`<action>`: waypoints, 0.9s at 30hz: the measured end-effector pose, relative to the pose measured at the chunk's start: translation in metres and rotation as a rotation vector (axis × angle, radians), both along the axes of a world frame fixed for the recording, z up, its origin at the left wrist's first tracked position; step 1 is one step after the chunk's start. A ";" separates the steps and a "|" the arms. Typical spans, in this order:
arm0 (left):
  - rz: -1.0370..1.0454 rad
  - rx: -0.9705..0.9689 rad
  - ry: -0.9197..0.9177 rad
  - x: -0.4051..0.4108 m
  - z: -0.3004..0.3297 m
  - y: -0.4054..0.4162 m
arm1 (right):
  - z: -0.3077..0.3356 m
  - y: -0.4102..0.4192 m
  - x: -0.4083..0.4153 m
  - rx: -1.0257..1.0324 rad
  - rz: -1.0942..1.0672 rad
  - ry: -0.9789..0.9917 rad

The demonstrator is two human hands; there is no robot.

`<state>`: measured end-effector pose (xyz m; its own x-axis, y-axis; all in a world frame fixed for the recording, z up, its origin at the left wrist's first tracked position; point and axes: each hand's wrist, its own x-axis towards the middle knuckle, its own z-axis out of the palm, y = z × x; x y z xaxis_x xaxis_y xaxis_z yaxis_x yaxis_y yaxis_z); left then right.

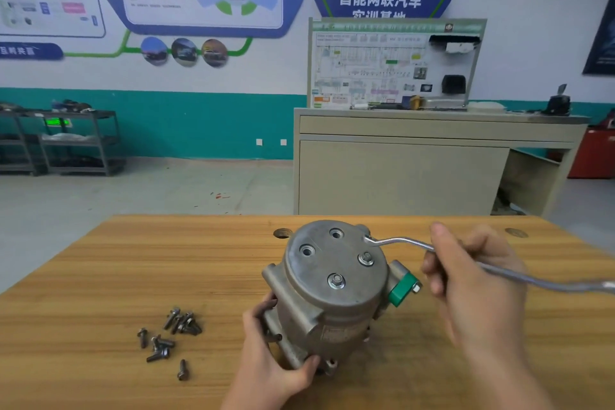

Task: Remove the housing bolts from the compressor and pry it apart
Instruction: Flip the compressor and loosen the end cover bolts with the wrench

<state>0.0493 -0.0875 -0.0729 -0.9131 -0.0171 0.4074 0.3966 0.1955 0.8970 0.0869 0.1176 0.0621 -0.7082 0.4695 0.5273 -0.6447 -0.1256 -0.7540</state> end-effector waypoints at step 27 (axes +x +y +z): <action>-0.059 0.029 -0.046 0.003 -0.002 -0.007 | -0.040 -0.052 0.030 0.578 -0.481 0.204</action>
